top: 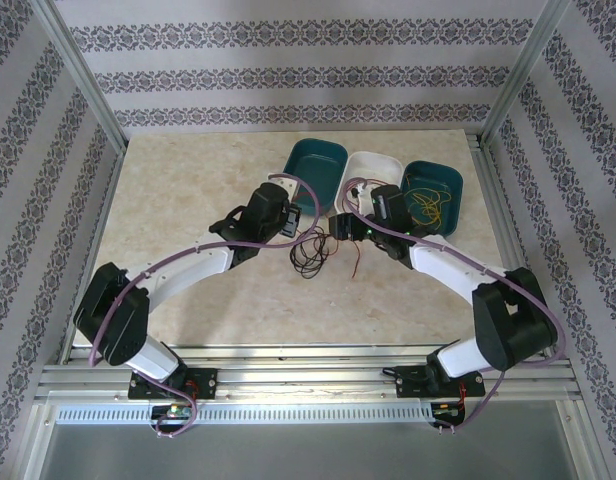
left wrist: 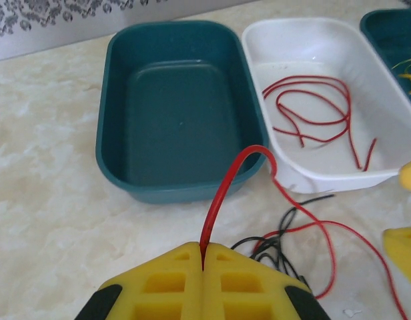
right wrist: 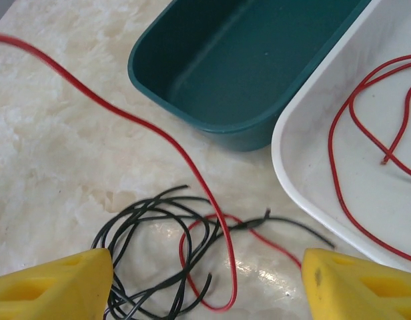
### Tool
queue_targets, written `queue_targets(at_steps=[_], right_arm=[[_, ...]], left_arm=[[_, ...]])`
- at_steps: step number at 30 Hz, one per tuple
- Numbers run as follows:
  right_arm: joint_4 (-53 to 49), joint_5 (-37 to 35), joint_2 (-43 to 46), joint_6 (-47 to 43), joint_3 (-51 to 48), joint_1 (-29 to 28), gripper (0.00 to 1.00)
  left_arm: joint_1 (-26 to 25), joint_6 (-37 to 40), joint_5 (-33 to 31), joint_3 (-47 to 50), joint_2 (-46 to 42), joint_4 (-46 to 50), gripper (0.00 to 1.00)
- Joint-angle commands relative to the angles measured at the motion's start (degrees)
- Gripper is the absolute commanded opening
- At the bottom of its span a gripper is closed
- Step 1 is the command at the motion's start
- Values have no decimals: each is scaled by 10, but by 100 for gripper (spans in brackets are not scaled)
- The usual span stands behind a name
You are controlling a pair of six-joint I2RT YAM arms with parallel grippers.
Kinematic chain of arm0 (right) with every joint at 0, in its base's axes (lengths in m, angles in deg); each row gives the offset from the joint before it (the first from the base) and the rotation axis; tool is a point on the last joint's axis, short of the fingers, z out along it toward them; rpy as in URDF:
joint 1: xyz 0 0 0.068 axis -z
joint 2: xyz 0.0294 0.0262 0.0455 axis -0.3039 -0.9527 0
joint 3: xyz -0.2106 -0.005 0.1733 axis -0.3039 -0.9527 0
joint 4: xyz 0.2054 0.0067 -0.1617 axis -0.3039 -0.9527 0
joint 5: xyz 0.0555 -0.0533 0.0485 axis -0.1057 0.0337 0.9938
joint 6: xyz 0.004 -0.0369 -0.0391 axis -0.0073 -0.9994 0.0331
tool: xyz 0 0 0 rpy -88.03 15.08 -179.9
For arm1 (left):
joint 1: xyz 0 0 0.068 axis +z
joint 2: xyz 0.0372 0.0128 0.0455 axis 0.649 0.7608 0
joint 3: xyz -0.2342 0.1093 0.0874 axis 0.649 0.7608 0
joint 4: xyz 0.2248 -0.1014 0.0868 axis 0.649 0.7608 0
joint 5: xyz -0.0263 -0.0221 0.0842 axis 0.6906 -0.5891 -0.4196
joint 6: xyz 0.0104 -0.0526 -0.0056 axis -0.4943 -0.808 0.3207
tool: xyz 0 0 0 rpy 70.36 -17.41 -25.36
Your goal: Untangle the cables
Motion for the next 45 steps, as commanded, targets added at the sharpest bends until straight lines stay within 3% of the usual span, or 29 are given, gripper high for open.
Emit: queue_targets(at_steps=[1,28,31,34,38,43,45], right_arm=[[15,13,-14,14,-7,0,73],[86,32,-164,80,34,-7,34],[89,35,-170,86,37,-9,21],[89,39,-162,88,36,-9,10],[75,33,-124,88,24,-10,2],[37,11,-39,79,1,-9,0],[21,8,-4,77,-6,-11,0]], left_arm=[[-7,12,13,10,-23,-36,0],[-7,29,86,36,-98,-43,0],[-7,29,84,38,-102,-41,0],[-7,30,73,36,-103,-33,0],[-8,32,56,34,-99,-18,0],[-7,30,38,19,-79,5,0],[-7,29,36,9,-65,16,5]])
